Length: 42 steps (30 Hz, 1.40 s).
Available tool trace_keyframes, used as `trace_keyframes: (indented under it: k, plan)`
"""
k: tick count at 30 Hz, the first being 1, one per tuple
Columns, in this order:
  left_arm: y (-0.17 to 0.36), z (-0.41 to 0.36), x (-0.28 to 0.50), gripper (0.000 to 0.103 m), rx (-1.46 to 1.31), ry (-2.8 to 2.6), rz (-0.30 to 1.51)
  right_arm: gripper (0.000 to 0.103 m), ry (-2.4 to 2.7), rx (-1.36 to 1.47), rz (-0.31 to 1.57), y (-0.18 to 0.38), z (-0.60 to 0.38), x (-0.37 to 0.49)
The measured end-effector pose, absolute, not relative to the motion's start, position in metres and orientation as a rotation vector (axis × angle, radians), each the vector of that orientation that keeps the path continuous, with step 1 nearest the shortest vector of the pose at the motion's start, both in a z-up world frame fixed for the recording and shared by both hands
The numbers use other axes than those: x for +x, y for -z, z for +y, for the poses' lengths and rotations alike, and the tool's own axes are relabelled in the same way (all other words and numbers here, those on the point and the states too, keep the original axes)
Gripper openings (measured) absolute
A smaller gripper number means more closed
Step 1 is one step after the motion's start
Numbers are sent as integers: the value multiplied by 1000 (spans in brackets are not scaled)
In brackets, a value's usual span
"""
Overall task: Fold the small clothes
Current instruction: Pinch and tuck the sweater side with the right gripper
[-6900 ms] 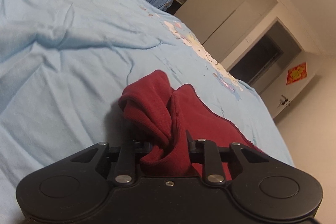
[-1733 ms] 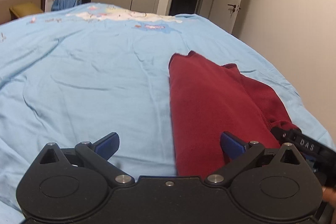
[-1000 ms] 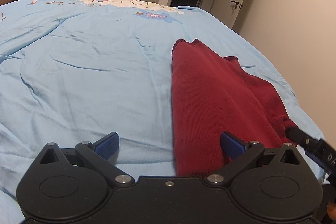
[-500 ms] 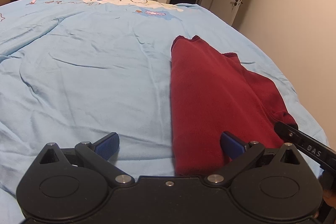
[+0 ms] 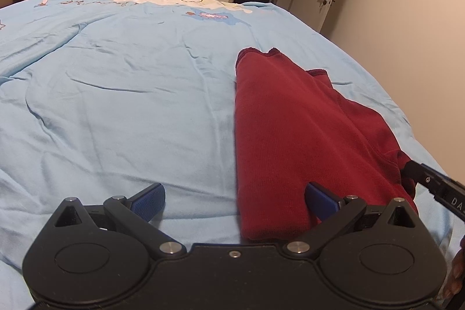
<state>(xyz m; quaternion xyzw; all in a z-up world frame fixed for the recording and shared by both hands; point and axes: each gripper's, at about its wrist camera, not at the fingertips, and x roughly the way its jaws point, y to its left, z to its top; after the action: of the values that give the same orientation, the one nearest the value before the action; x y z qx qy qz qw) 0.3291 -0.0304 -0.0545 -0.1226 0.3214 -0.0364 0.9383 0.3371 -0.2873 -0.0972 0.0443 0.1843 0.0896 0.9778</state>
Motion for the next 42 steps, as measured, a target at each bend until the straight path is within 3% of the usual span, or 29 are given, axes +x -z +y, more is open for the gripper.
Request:
trace_keyframes:
  k: [3, 5, 8, 16, 21, 24, 26, 31, 33, 35, 37, 42]
  plan:
    - [55, -31, 329, 102, -251, 75, 656, 34, -238, 18, 399, 94, -287, 340]
    - [54, -31, 329, 102, -251, 74, 657, 22, -259, -40, 420, 94, -284, 341]
    - [54, -32, 329, 102, -250, 74, 658, 12, -273, -113, 429, 95, -276, 337]
    - [55, -32, 329, 102, -252, 76, 661, 9, -222, -409, 402, 115, -244, 310]
    - [55, -32, 329, 102, -252, 77, 662, 10, -260, -255, 416, 104, -263, 308]
    - [56, -32, 329, 102, -251, 77, 663, 22, -274, -75, 401, 90, -286, 316]
    - [56, -32, 328, 102, -252, 78, 659, 48, -265, 39, 401, 84, -300, 328]
    - [56, -31, 328, 102, -249, 82, 658, 50, -233, 272, 477, 91, -322, 379]
    - [57, -31, 328, 102, -250, 82, 659, 48, -223, 335, 520, 99, -325, 400]
    - [57, -31, 328, 102, -250, 84, 659, 22, -220, 346, 531, 102, -324, 414]
    - [57, -30, 328, 102, -253, 86, 659, 12, -220, 308, 508, 99, -318, 417]
    - [54, -31, 325, 102, -271, 102, 637, 8, -197, 236, 412, 78, -311, 423]
